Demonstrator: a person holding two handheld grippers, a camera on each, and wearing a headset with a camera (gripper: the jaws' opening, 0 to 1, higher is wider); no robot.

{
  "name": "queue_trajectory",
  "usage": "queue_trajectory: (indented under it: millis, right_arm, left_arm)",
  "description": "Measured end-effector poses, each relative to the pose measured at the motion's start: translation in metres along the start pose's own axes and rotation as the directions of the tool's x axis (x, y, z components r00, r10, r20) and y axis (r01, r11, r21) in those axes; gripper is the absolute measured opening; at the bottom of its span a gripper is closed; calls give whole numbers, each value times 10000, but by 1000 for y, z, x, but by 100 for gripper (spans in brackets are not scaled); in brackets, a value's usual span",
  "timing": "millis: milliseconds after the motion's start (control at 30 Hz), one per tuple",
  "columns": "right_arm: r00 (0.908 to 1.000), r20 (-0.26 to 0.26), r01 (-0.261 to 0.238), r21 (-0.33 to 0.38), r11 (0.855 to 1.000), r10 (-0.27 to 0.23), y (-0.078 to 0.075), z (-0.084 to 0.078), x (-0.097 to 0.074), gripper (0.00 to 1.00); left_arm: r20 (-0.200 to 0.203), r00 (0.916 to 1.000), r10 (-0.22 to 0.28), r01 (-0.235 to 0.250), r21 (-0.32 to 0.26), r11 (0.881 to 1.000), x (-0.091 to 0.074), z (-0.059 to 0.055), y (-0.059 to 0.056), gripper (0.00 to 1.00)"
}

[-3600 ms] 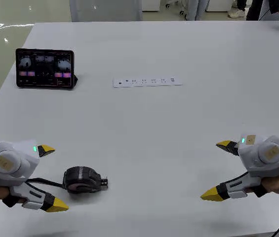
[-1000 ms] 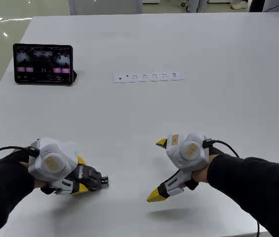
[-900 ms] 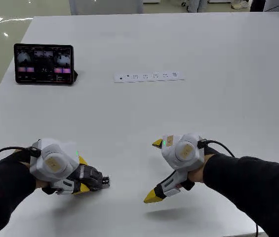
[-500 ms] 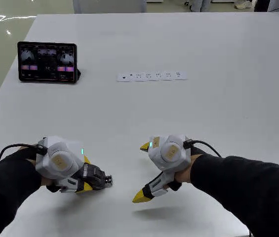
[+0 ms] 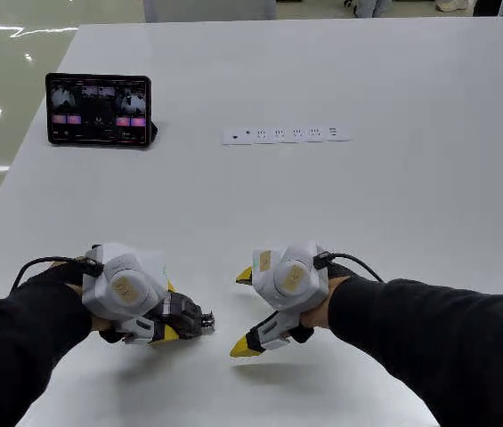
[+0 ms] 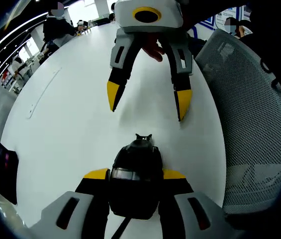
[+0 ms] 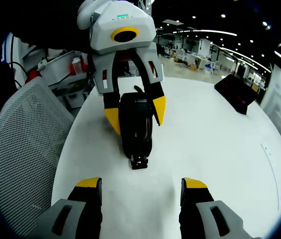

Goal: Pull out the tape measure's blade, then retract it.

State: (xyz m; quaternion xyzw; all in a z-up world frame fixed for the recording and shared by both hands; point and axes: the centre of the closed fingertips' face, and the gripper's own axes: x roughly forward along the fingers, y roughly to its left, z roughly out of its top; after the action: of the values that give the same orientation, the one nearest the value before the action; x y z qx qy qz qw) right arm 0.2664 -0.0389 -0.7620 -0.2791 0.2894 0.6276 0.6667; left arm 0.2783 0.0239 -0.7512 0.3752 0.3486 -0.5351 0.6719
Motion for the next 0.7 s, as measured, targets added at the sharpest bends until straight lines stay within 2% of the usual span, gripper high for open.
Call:
queue_trajectory:
  millis: [267,633,700]
  right_arm:
    - [9998,-143,-113,-77,9999,112,1,0,9,45]
    - [9997,-112,-209,-326,9993,206,6,5,16,36]
    - [10000,-28,-40,-353,9994,39,3,9,20,33]
  left_arm:
    - [-18,10000,-2,2,7,10000,1,0,0,33]
    - [21,10000,-34,33,13,10000,1,0,0,33]
    - [15,10000,-42,42,13,10000,1,0,0,33]
